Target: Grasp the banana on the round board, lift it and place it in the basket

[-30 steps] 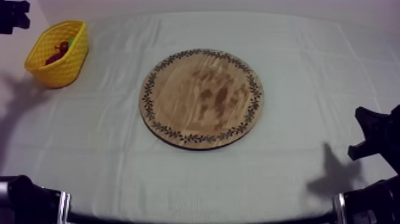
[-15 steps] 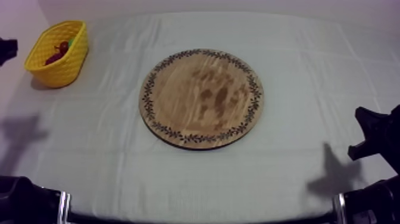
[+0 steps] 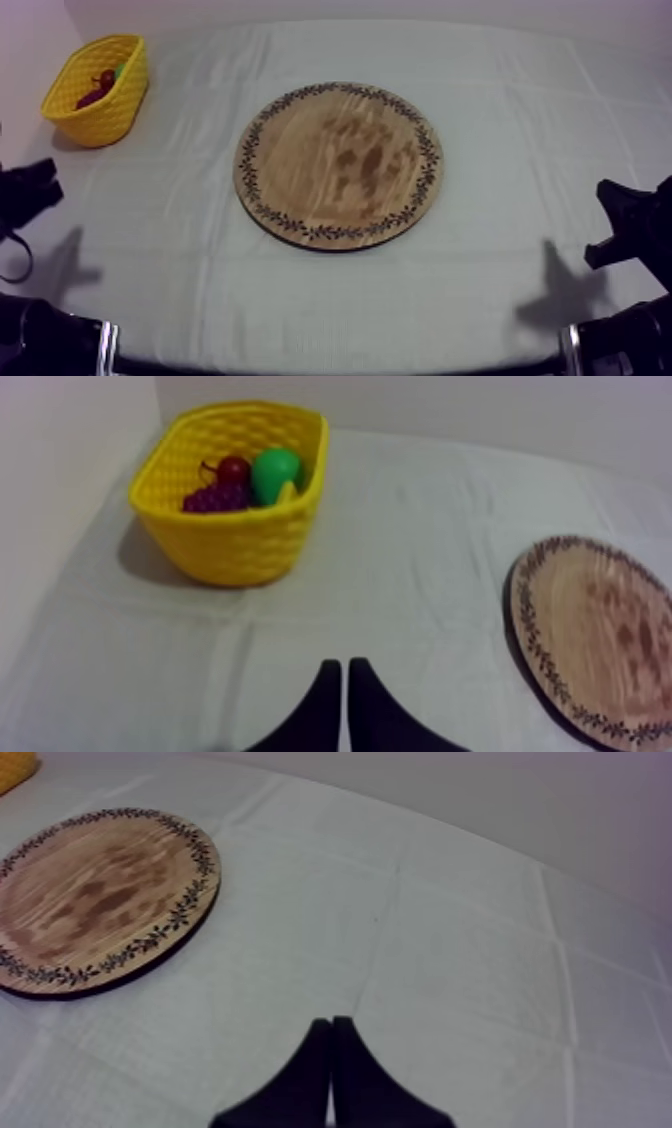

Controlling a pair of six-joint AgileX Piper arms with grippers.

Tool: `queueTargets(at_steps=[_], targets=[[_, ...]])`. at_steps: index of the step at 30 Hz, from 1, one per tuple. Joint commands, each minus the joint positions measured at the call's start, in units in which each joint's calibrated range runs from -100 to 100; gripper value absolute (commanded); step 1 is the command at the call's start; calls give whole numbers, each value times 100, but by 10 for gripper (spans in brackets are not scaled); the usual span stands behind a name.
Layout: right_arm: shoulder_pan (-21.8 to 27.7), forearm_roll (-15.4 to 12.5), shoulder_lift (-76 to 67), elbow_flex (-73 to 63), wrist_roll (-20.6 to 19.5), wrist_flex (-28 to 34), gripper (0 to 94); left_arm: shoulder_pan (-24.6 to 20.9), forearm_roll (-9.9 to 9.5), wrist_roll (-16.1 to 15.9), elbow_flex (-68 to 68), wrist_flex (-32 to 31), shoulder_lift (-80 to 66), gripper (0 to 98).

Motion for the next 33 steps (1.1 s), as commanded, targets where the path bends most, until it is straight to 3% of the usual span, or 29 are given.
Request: queueTargets(at_steps=[1, 6, 14, 16, 18, 20, 33], targets=[[1, 0, 3, -3, -2, 0, 2, 29, 31, -15, 706, -44, -570, 0], [1, 0, 3, -3, 1, 0, 2, 67, 46, -71, 1023, -154, -1071, 0], [1, 0, 3, -3, 0, 0, 2, 126, -88, -97, 1083, -130, -1574, 0], [1, 0, 3, -3, -1, 0, 2, 136, -160, 109, 1169, -359, -1710, 0], [1, 0, 3, -3, -1, 0, 2, 128, -410, 515, 1277, -720, -1777, 0], [1, 0, 3, -3, -1, 0, 2, 95, -543, 724, 1330, -894, -1809, 1], [1, 0, 3, -3, 0, 0, 2, 54, -665, 974, 1381, -1060, -1841, 1]])
